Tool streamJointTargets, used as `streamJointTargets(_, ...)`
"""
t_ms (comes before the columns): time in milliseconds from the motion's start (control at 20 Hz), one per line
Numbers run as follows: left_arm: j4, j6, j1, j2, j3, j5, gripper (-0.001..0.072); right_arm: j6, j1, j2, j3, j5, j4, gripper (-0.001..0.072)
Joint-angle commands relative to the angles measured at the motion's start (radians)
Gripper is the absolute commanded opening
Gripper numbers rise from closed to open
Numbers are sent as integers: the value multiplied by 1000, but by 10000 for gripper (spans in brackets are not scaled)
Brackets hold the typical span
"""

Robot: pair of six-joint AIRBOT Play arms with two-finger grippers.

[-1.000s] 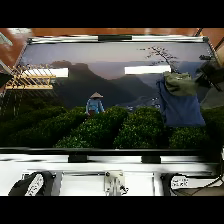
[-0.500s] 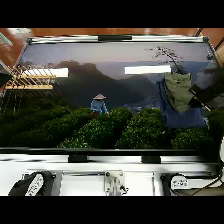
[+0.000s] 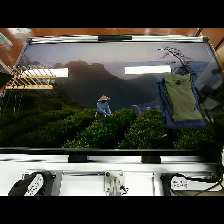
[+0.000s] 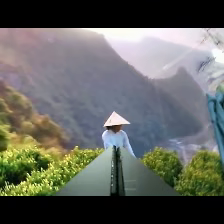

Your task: Fold the shirts.

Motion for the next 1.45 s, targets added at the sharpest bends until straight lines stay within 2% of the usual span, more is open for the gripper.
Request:
streamJointTargets(0, 6, 56, -97, -68, 0, 130, 29, -118, 79, 39, 160, 399, 181, 613)
streamJointTargets(100, 109, 37, -246, -143, 7, 293, 27, -166, 241, 43, 183, 557, 167, 613)
streamJointTargets(150, 225, -32, -327, -193, 26, 305, 27, -164, 333, 33, 182, 553, 86, 613)
streamJointTargets(250, 513, -236, -490, -323, 88, 187, 36, -137, 501, -15, 183, 427, -74, 613)
streamJointTargets(300, 625, -276, -551, -384, 118, 89, 138, -112, 538, -42, 183, 359, -69, 613)
streamJointTargets(350, 723, -315, -602, -445, 149, -20, 383, -108, 550, -69, 183, 286, -20, 613)
streamJointTargets(400, 788, -345, -638, -491, 174, -103, 531, -120, 551, -93, 183, 222, 31, 613)
streamJointTargets(450, 833, -349, -665, -526, 193, -156, 530, -142, 550, -110, 183, 176, 47, 613)
streamJointTargets(600, 845, -349, -680, -550, 202, -136, 530, -167, 550, -126, 183, 107, 46, 613)
streamJointTargets(1400, 844, -349, -671, -552, 202, -132, 530, -167, 550, -124, 183, 127, 46, 613)
